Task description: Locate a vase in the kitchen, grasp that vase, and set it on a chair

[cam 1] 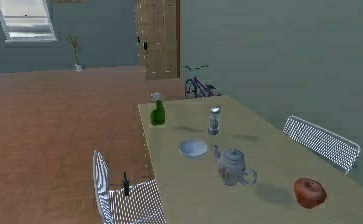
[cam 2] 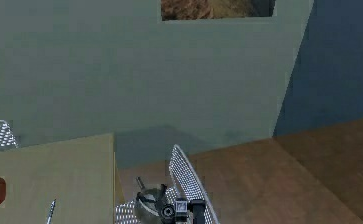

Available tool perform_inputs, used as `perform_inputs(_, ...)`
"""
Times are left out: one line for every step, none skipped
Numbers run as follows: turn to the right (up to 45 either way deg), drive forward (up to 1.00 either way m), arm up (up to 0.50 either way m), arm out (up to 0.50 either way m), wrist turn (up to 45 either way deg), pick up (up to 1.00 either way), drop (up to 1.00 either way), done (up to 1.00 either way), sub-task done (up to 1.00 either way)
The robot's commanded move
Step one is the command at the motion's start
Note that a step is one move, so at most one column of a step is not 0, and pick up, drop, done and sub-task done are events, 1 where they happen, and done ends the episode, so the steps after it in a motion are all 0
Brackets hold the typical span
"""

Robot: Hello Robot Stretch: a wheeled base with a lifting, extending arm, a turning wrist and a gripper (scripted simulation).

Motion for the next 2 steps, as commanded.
perform_inputs(0.0, 0.00, 0.10, 0.00, 0.0, 0.00, 0.00, 0.00, 0.00)
perform_inputs(0.0, 0.00, 0.00, -0.08, 0.0, 0.00, 0.00, 0.00, 0.00)
